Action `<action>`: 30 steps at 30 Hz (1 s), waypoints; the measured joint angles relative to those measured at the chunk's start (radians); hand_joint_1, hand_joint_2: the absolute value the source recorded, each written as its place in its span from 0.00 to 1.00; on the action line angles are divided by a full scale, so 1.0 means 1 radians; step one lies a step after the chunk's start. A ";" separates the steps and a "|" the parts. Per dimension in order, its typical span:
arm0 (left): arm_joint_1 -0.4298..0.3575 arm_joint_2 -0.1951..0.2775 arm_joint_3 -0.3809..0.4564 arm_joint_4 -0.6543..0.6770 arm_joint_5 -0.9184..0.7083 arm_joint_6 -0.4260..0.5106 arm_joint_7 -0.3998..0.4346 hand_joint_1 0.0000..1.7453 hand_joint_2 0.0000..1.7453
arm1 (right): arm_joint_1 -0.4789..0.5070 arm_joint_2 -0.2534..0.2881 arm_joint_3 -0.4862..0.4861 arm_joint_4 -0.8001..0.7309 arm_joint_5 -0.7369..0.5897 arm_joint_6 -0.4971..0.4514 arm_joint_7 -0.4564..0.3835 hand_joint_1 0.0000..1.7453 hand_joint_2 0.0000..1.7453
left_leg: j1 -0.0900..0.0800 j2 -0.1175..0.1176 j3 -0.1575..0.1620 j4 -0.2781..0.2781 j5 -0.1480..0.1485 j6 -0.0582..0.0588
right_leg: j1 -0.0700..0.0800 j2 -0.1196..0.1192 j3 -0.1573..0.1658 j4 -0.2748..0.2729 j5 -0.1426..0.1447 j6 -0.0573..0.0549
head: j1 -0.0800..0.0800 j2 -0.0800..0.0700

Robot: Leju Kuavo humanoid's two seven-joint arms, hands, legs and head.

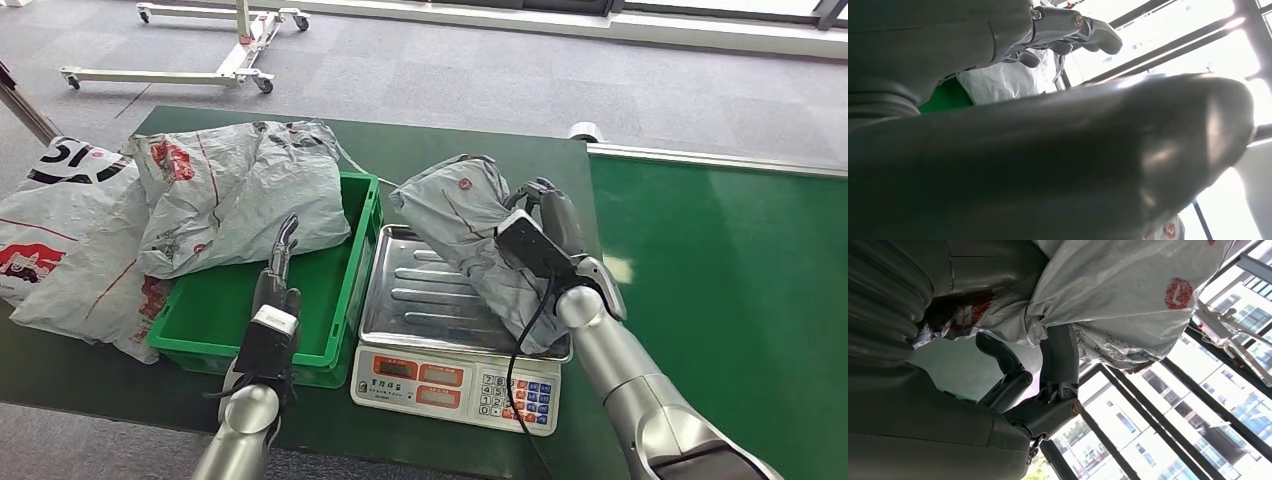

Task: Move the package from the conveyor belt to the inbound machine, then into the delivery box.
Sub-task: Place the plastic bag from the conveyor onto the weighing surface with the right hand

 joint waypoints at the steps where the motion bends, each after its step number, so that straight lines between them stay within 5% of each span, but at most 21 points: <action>1: 0.000 0.000 0.000 0.003 0.000 0.000 0.000 0.00 0.00 | 0.000 0.000 0.000 0.003 0.000 0.000 0.000 1.00 1.00 | 0.000 0.000 0.000 0.000 0.000 0.000 | 0.000 0.000 0.000 0.000 0.000 0.000 | 0.000 0.000; 7: -0.004 0.000 0.000 0.016 0.002 0.000 -0.002 0.00 0.00 | -0.003 0.000 0.006 0.025 0.004 0.000 0.007 1.00 1.00 | 0.000 0.000 0.000 0.000 0.000 0.000 | 0.000 0.000 0.000 0.000 0.000 0.000 | 0.000 0.000; 11: -0.011 0.000 0.000 0.026 0.003 -0.001 -0.003 0.00 0.00 | -0.006 0.003 0.009 0.040 0.004 -0.003 0.007 0.00 1.00 | 0.000 0.000 0.000 0.000 0.000 0.000 | 0.000 0.000 0.000 0.000 0.000 0.000 | 0.000 0.000; 14: -0.016 0.000 0.000 0.034 0.006 -0.001 -0.004 0.00 0.00 | -0.007 0.006 0.009 0.052 -0.002 -0.019 0.003 0.00 1.00 | 0.000 0.000 0.000 0.000 0.000 0.000 | 0.000 0.000 0.000 0.000 0.000 0.000 | 0.000 0.000; 18: -0.021 0.000 -0.001 0.048 0.012 -0.001 -0.008 0.00 0.00 | -0.007 0.008 0.009 0.064 -0.014 -0.048 -0.010 0.00 0.00 | 0.000 0.000 0.000 0.000 0.000 0.000 | 0.000 0.000 0.000 0.000 0.000 0.000 | 0.000 0.000; 30: -0.023 0.000 -0.003 0.062 0.016 0.005 -0.017 0.00 0.00 | -0.023 -0.006 -0.029 0.021 -0.090 -0.050 -0.022 0.00 0.00 | 0.000 0.000 0.000 0.000 0.000 0.000 | 0.000 0.000 -0.001 0.000 0.000 0.000 | 0.000 0.000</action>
